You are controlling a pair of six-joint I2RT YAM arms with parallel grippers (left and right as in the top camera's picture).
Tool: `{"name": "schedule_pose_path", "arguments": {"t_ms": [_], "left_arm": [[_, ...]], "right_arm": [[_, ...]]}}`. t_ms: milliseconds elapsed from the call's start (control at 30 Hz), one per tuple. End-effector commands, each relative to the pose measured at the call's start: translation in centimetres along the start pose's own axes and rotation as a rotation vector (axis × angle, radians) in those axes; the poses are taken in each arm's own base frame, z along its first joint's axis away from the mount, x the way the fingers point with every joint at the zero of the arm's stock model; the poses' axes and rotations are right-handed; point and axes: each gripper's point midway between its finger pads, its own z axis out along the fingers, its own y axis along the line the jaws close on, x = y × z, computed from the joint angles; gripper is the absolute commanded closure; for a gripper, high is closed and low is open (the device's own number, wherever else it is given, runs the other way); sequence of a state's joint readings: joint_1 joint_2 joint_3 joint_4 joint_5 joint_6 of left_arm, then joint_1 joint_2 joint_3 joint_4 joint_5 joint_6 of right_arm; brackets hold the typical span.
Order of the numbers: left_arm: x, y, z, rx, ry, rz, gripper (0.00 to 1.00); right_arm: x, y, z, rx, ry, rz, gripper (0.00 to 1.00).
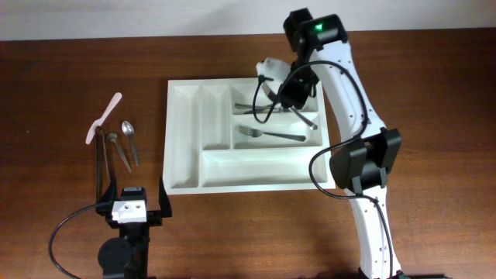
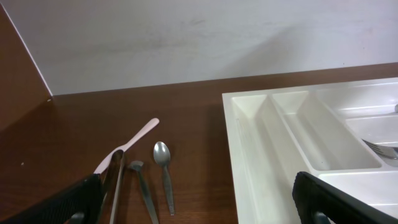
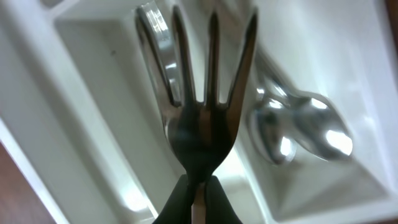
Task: Pack container
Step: 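Carry the fork with the right gripper into the tray's middle compartment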
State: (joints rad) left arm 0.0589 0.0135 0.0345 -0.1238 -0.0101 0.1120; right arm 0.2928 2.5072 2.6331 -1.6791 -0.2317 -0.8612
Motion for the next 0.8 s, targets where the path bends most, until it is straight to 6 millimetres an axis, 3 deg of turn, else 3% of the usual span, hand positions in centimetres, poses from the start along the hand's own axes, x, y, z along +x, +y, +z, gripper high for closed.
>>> {"name": "schedule_pose_path", "arguments": {"t_ms": [0, 200, 467, 533, 600, 767], "left_arm": [[0.0, -0.3, 0.0, 0.015, -0.007, 0.003, 0.01], [0.0, -0.3, 0.0, 0.015, -0.006, 0.003, 0.01], [0.0, -0.3, 0.0, 0.015, -0.006, 0.003, 0.01], [0.0, -0.3, 0.0, 0.015, -0.006, 0.003, 0.01], [0.0, -0.3, 0.0, 0.015, -0.006, 0.003, 0.01], [0.0, -0.3, 0.0, 0.015, -0.006, 0.003, 0.01]], "right_arm": [[0.3, 1.0, 1.1, -0.063, 0.008, -0.088, 0.96], [1.0, 2.5, 3.1, -0.166, 0.015, -0.160, 0.96], [1.4, 2.4, 4.5, -0.180, 0.025, -0.155, 0.96], [1.3, 2.3, 4.5, -0.175, 0.022, -0.156, 0.64], [1.3, 2.3, 4.5, -0.174, 0.020, -0.156, 0.52], [0.9, 2.2, 4.5, -0.172, 0.005, -0.158, 0.48]]}}
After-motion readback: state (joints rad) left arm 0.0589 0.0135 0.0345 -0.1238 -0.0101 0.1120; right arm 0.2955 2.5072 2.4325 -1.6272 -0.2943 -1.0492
